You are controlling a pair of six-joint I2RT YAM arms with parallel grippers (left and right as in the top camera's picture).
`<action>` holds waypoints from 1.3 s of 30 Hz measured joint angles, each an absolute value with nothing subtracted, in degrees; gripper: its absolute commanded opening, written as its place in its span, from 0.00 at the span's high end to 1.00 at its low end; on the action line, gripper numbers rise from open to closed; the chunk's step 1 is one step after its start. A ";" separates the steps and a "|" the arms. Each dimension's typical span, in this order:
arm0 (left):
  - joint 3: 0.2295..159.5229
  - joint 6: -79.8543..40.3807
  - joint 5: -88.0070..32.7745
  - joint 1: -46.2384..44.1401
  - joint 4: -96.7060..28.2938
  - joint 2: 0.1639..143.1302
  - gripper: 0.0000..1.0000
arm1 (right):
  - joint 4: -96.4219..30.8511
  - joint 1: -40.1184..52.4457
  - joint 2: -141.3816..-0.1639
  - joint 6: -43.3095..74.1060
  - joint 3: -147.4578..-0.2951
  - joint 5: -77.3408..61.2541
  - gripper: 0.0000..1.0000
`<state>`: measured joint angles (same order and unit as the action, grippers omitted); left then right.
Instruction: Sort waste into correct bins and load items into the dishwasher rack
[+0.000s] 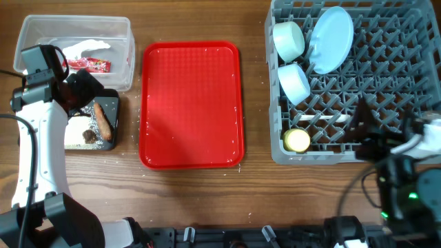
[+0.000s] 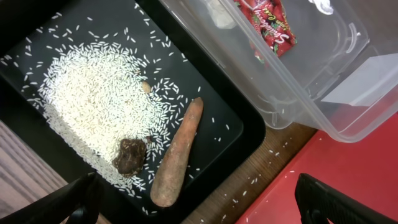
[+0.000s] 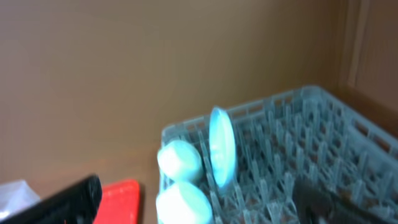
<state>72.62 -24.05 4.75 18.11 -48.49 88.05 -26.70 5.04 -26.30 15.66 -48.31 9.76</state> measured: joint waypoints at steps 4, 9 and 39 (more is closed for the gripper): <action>72.62 -24.08 4.78 18.11 -48.45 88.05 0.00 | -3.29 4.86 -20.16 14.76 -24.69 9.04 0.01; 72.62 -24.08 4.71 18.11 -48.45 88.05 0.00 | 13.04 0.08 -14.09 14.70 -6.52 4.32 0.00; 72.62 -24.05 4.62 18.11 -48.47 88.05 0.00 | -0.01 -1.34 -1.10 25.52 -0.36 -1.98 0.00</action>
<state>72.62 -24.05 4.62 18.11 -48.47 88.05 -0.01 -1.34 -1.10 25.52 -0.36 -1.98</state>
